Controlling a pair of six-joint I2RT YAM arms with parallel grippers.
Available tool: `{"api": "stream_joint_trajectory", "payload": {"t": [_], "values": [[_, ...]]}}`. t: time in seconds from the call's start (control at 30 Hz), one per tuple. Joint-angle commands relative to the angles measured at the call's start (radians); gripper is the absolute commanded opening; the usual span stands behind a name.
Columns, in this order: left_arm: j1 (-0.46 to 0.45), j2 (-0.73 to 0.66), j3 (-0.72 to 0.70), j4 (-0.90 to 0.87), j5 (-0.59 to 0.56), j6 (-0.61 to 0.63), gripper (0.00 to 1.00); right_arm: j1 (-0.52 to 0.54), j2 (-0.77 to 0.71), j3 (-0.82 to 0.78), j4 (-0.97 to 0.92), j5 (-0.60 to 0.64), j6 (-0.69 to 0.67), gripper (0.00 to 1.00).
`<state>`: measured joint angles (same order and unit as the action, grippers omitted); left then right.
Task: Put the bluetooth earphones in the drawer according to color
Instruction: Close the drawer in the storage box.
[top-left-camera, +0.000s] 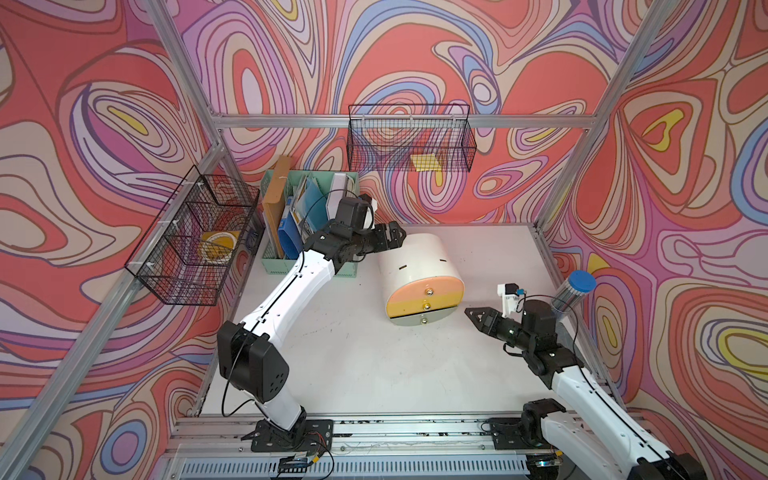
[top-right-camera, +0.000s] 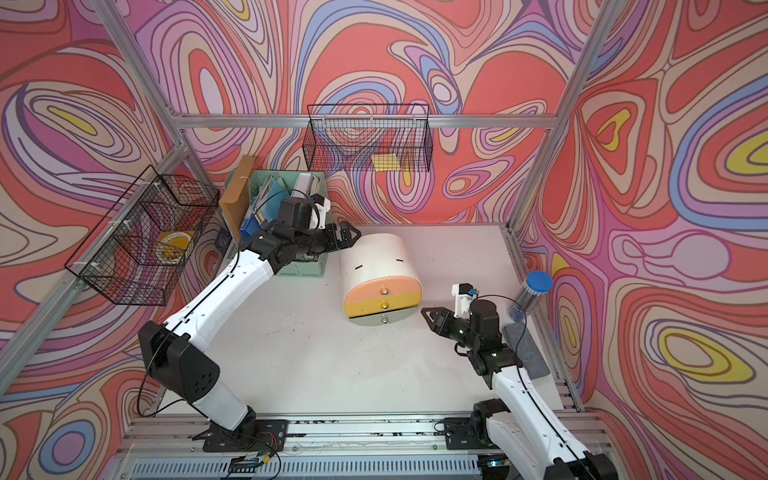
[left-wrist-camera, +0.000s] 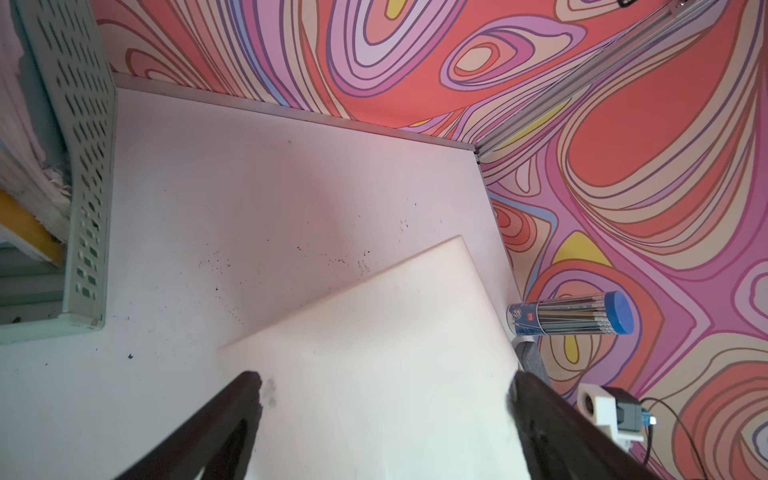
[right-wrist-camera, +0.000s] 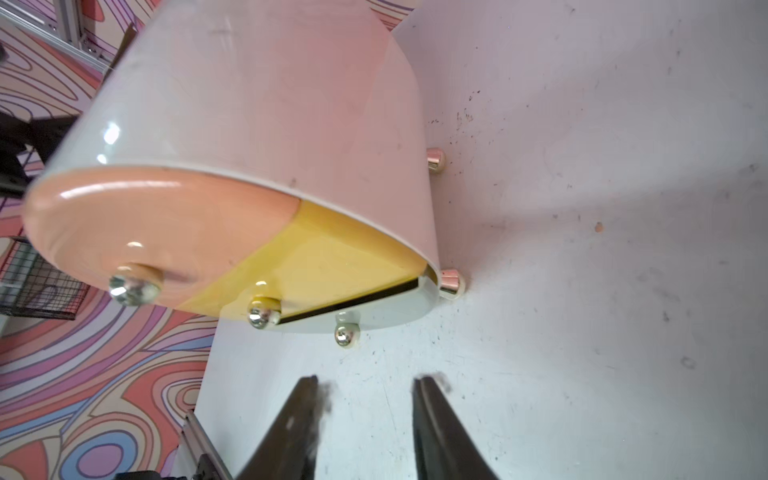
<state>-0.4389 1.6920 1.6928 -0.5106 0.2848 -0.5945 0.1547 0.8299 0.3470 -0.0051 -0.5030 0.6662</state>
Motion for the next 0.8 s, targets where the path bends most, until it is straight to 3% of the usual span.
{"api": "stream_joint_trajectory", "payload": {"t": [0.0, 0.37, 0.53, 0.77], "values": [[0.004, 0.086, 0.063, -0.048, 0.004, 0.025, 0.98, 0.019, 0.002, -0.084, 0.2, -0.01, 0.086, 0.32], [0.004, 0.146, 0.028, -0.032, -0.029, 0.033, 0.97, 0.214, 0.283, -0.174, 0.608, 0.205, 0.155, 0.08], [0.004, 0.147, 0.012, -0.024, -0.029, 0.032, 0.97, 0.299, 0.397, -0.17, 0.747, 0.33, 0.175, 0.03], [0.004, 0.149, 0.004, -0.019, -0.024, 0.031, 0.97, 0.34, 0.633, -0.138, 1.011, 0.442, 0.215, 0.0]]}}
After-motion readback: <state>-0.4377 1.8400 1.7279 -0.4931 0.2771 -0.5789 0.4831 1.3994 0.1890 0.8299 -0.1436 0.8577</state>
